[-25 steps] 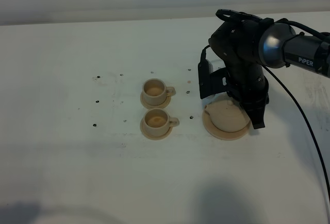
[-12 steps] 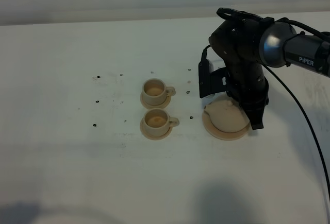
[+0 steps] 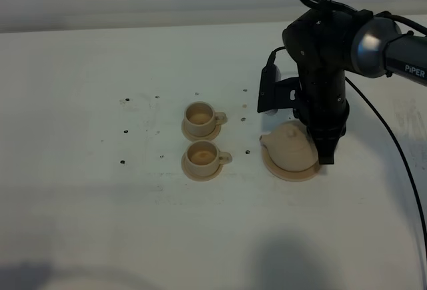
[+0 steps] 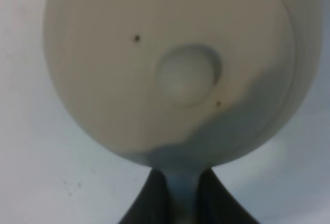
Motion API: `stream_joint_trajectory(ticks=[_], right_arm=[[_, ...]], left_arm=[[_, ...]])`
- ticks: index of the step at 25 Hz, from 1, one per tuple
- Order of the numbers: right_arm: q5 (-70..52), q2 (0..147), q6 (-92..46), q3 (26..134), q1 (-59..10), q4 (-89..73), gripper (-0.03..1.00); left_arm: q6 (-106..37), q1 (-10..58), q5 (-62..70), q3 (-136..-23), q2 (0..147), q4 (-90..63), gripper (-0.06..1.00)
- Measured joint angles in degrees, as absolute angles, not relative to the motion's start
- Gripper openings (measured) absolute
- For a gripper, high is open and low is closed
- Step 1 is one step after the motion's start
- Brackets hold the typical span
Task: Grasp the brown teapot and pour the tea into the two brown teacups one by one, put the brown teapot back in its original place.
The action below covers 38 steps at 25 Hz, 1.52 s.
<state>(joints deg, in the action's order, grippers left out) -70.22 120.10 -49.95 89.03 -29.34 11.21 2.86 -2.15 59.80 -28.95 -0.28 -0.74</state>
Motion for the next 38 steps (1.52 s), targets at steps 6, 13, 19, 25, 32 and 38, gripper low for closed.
stream_joint_trajectory(ticks=[6, 13, 19, 25, 32, 38], right_arm=[[-70.22, 120.09, -49.45, 89.03, -28.22, 9.07, 0.12], [-70.08, 119.95, -49.33, 89.03, -26.04, 5.63, 0.12], [-69.97, 117.94, -49.52, 89.03, -24.06, 2.73, 0.12], [-69.97, 117.87, -49.31, 89.03, -22.47, 0.0, 0.12], [-69.64, 117.87, -48.98, 89.03, -22.1, -2.01, 0.12], [-64.5, 116.55, -48.92, 89.03, -22.2, -2.98, 0.12]], left_arm=[[2.86, -2.15, 59.8, -28.95, -0.28, -0.74, 0.45], [2.86, -2.15, 59.8, -28.95, -0.28, -0.74, 0.45], [2.86, -2.15, 59.8, -28.95, -0.28, -0.74, 0.45], [2.86, -2.15, 59.8, -28.95, -0.28, -0.74, 0.45], [2.86, -2.15, 59.8, -28.95, -0.28, -0.74, 0.45], [2.86, -2.15, 59.8, -28.95, -0.28, -0.74, 0.45]])
